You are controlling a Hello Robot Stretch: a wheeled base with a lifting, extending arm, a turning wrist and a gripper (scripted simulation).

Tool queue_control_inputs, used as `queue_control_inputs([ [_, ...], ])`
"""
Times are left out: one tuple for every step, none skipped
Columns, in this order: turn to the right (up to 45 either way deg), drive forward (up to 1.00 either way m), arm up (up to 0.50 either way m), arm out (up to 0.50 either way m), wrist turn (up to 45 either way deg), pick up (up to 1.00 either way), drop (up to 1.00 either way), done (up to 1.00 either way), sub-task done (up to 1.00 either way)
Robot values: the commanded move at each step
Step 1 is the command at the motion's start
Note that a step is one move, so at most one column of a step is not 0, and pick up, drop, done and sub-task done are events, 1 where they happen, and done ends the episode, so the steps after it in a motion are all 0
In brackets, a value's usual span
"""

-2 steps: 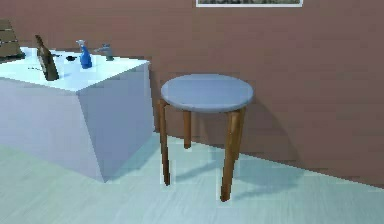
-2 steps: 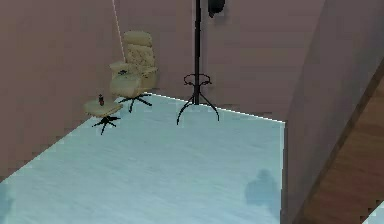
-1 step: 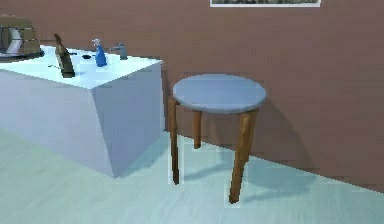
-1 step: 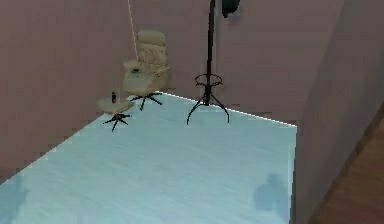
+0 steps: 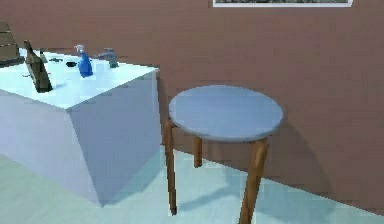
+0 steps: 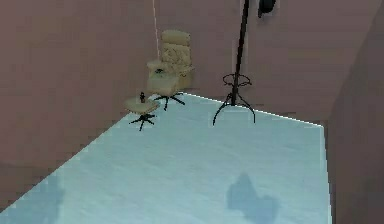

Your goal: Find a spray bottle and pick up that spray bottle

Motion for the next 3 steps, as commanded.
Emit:
queue_control_inputs([
  [-36.0,0.0,0.0,0.0,0.0,0.0,0.0,0.0,0.0],
  [0.0,0.85,0.0,0.0,0.0,0.0,0.0,0.0,0.0],
  [-45.0,0.0,0.0,0.0,0.0,0.0,0.0,0.0,0.0],
])
